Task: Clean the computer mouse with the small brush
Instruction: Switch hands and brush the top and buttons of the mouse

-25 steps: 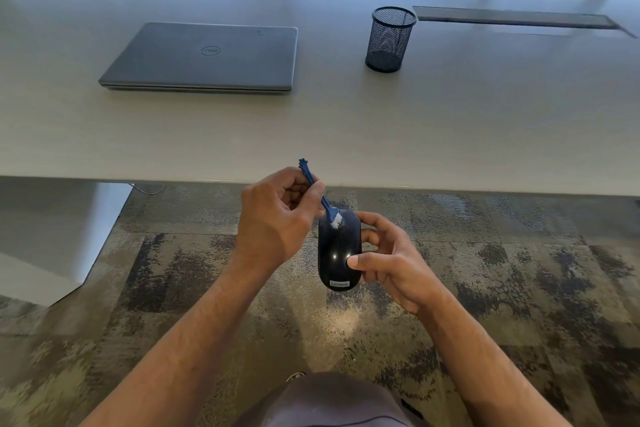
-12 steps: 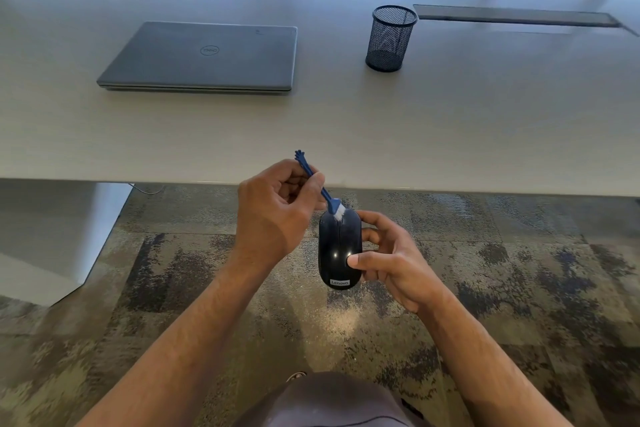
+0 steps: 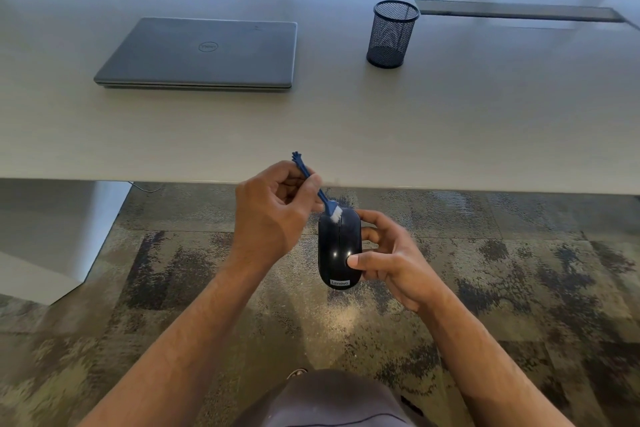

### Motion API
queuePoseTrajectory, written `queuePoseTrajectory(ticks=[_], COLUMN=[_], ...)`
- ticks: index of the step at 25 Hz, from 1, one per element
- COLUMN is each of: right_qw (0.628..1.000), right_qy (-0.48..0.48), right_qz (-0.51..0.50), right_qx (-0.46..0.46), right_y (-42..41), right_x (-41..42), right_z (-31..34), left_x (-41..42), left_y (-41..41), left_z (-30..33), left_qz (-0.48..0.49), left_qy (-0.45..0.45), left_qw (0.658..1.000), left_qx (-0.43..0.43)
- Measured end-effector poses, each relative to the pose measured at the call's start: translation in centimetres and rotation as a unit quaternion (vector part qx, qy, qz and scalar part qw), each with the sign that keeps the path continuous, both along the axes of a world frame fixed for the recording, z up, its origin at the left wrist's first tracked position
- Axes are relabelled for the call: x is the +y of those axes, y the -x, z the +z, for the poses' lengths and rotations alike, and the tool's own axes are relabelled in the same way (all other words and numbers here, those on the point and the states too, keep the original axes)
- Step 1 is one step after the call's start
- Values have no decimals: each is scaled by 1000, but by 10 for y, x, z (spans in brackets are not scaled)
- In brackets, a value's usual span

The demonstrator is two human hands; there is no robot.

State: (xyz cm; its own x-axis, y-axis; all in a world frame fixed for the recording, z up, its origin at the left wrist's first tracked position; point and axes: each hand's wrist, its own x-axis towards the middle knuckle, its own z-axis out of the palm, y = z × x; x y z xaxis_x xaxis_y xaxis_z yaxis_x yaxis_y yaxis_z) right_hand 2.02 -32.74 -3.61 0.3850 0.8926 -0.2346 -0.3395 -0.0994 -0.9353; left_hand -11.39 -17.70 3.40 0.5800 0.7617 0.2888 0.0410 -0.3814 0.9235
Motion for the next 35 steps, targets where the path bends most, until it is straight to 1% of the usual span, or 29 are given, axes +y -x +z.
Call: queuePoseTrajectory(ticks=[2, 7, 10, 14, 17, 20, 23, 26, 31, 35], right_qw=[1000, 1000, 1000, 1000, 1000, 1000, 1000, 1000, 1000, 1000], right_qy=[0, 3, 7, 6, 1, 8, 10, 1, -3, 9], right_qz=[5, -5, -6, 3, -6, -8, -4, 7, 10, -1], right_qx=[3, 3, 6, 3, 17, 8, -2, -2, 2, 2], right_y=[2, 1, 2, 4, 3, 1, 2, 3, 1, -1], right_x=[2, 1, 2, 4, 3, 2, 4, 7, 6, 4], right_z=[1, 3, 3, 5, 2, 1, 1, 2, 0, -4], left_x=[-2, 10, 13, 5, 10, 18, 18, 10, 12, 12], left_y=[-3, 5, 6, -5, -4, 2, 1, -5, -3, 6], left_z=[-1, -3, -1, 0, -3, -2, 2, 2, -5, -9], left_qz=[-6, 24, 31, 8, 8, 17, 18, 7, 0, -42], left_qy=[4, -11, -14, -19, -25, -25, -1, 5, -1, 22], left_qw=[1000, 999, 999, 1000, 999, 997, 999, 1000, 999, 998], left_qx=[5, 42, 32, 24, 47, 67, 33, 15, 42, 48])
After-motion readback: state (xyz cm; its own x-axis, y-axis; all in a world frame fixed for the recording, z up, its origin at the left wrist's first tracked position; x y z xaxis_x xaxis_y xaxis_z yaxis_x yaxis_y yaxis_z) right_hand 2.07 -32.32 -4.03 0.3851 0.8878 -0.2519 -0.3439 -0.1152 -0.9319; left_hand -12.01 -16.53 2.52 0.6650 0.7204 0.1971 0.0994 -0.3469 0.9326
